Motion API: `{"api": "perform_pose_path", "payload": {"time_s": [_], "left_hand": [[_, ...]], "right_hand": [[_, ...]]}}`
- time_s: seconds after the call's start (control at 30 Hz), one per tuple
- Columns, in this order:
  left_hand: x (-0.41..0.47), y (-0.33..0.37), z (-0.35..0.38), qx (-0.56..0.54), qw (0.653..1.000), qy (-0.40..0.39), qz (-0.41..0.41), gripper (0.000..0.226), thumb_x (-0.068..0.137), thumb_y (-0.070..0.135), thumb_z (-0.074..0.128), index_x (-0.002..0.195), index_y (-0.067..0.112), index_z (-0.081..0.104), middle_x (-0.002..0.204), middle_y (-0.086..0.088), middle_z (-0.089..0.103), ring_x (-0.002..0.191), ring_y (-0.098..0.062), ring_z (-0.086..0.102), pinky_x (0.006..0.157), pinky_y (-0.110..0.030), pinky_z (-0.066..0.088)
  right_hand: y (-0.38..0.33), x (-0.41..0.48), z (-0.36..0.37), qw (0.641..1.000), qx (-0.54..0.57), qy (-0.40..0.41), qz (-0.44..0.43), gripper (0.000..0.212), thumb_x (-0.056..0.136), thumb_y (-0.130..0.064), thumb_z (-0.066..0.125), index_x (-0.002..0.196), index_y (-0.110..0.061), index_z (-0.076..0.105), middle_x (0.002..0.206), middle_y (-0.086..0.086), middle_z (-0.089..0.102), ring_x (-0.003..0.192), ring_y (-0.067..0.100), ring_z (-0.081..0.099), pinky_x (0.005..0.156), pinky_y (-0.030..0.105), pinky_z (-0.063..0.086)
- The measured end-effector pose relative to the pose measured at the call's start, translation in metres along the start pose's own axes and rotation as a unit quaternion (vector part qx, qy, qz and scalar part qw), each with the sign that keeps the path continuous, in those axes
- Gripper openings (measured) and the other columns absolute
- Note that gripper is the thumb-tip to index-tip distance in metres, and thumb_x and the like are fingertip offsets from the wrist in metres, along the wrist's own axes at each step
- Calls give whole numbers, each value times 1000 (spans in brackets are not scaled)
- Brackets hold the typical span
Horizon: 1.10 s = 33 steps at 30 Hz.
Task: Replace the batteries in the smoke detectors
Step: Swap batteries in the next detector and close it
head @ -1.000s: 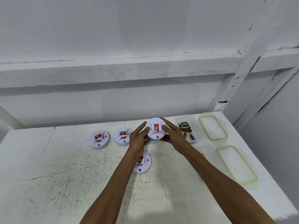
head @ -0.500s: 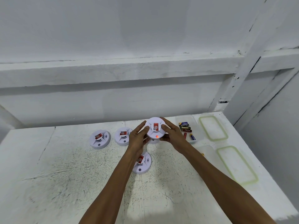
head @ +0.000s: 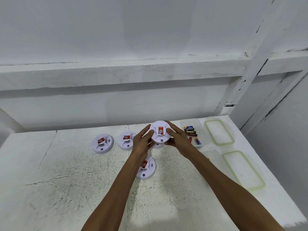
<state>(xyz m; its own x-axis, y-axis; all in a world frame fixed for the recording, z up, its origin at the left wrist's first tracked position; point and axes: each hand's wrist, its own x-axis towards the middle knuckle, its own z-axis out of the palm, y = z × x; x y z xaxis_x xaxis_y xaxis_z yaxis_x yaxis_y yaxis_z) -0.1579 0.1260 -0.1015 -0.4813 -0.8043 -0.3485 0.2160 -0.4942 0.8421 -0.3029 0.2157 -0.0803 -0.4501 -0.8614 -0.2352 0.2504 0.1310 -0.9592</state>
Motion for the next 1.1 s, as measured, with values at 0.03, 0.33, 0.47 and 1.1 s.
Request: {"api": "perform_pose_path", "payload": {"time_s": [0.03,0.33,0.47,1.1], "left_hand": [[0,0,0,0,1000,0,1,36,94,14,71,130,19,67,117,-6,76,107,-27,74,88,-40,61],[1,-2,0,6,1000,2,0,39,94,14,72,132,17,67,117,-7,76,107,-28,74,91,-43,61],[1,-2,0,8,1000,0,1,39,94,15,72,133,17,67,117,-7,76,108,-28,73,93,-44,60],[-2,3,0,7,1000,7,-5,39,94,14,72,133,17,66,119,-8,75,108,-28,73,84,-37,62]], "right_hand": [[0,0,0,1000,0,-1,0,35,100,-24,57,134,-31,60,124,2,69,109,27,68,82,41,60],[0,-2,0,1000,6,5,6,35,100,-22,56,134,-30,60,123,2,70,109,27,68,77,36,60],[-2,-3,0,1000,7,7,5,34,100,-23,57,133,-30,61,122,1,70,109,27,68,75,34,59],[1,-2,1,1000,-1,2,3,34,100,-23,57,133,-32,61,122,2,70,109,28,69,87,44,59]]}}
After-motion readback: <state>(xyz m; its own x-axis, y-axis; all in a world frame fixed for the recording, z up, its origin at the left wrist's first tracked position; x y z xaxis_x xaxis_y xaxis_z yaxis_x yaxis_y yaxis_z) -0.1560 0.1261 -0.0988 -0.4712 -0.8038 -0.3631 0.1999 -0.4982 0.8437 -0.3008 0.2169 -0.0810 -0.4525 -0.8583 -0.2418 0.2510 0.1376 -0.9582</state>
